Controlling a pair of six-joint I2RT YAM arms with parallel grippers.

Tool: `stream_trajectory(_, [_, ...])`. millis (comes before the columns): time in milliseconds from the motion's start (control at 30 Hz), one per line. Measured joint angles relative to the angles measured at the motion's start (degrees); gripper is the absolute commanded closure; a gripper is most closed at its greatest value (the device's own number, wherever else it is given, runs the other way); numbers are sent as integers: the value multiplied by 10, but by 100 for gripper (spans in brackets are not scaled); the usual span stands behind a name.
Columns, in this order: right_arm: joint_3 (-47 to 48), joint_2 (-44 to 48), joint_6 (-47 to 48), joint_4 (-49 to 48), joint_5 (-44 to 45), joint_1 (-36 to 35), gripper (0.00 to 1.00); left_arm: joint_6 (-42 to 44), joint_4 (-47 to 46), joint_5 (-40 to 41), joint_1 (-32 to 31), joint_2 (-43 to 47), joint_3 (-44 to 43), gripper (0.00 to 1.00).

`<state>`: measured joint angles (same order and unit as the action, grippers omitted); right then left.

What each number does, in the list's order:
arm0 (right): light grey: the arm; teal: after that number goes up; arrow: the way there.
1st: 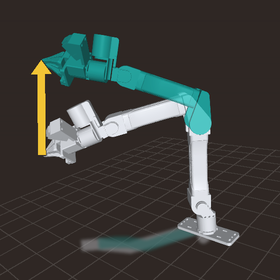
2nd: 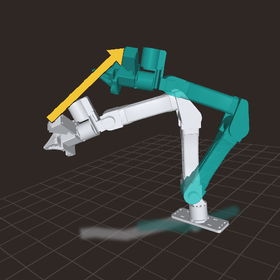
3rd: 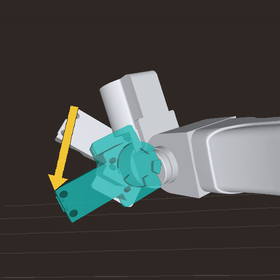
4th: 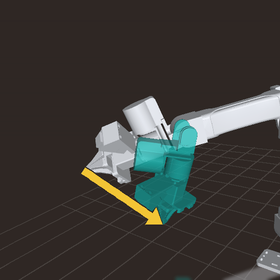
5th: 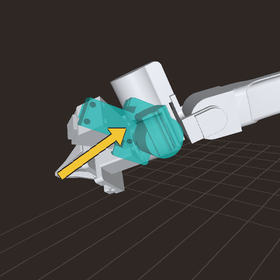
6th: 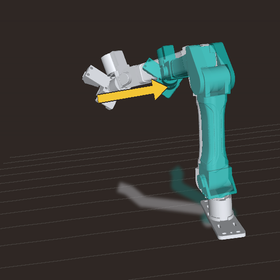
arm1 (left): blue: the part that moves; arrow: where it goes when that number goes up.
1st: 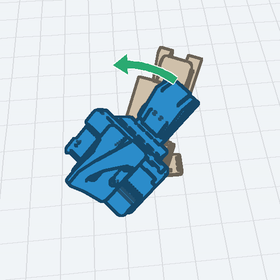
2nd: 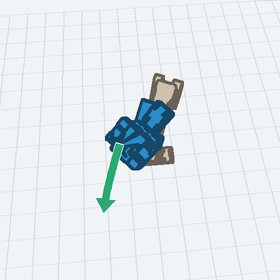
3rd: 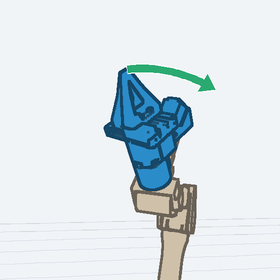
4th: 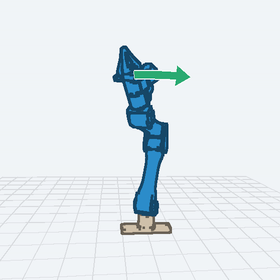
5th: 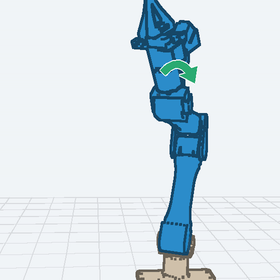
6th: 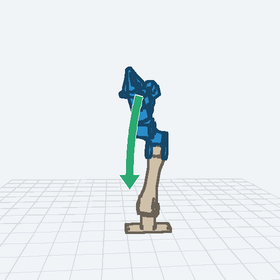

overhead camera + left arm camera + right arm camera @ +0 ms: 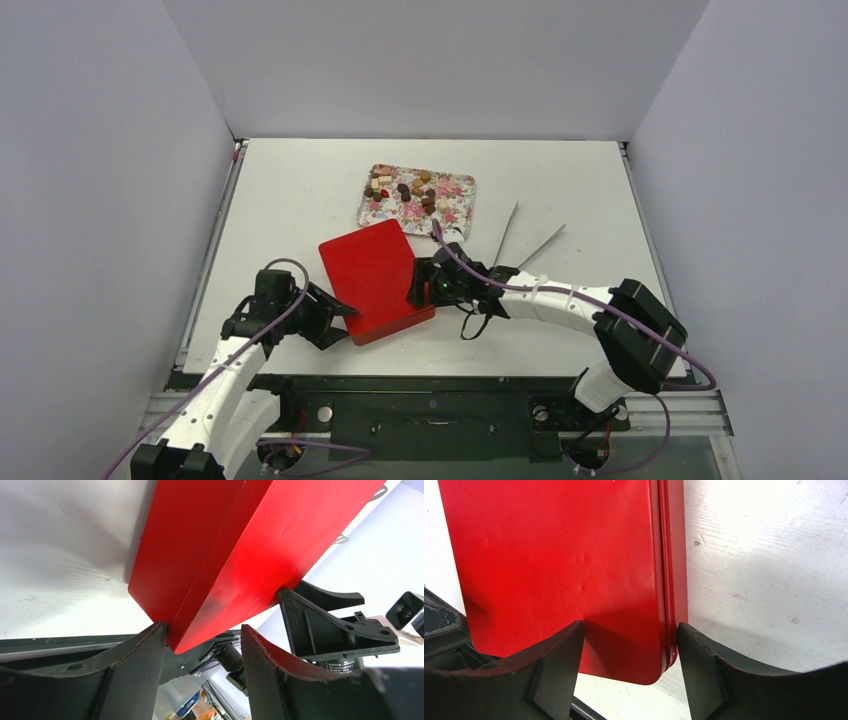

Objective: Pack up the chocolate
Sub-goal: Close the box lid on the packing box.

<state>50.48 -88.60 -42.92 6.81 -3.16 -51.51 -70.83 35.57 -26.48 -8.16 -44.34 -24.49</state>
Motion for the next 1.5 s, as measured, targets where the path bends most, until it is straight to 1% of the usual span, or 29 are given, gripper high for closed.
stream_trajectory(200, [0, 0, 0, 2, 9, -9, 38, 12, 7, 1, 0, -10, 0, 47])
stream_trajectory(267, [0, 0, 0, 2, 16, -13, 38, 12, 8, 1, 0, -10, 0, 45])
stream_trajectory(467, [5, 0, 1, 10, 40, -24, 37, 3, 7, -4, 0, -10, 0, 42])
stream_trajectory(733, [14, 0, 3, 23, 69, -33, 37, -25, -1, -18, -5, -10, 5, 41])
stream_trajectory(933, [19, -2, 5, 30, 78, -33, 37, -27, -3, -29, -14, -12, 5, 39])
stream_trajectory(1233, [26, -2, 17, 40, 92, -38, 36, -26, -10, -53, -26, -18, 4, 34])
stream_trajectory(1500, [26, -2, 21, 41, 91, -42, 36, 1, -9, -53, -17, -35, 1, 33])
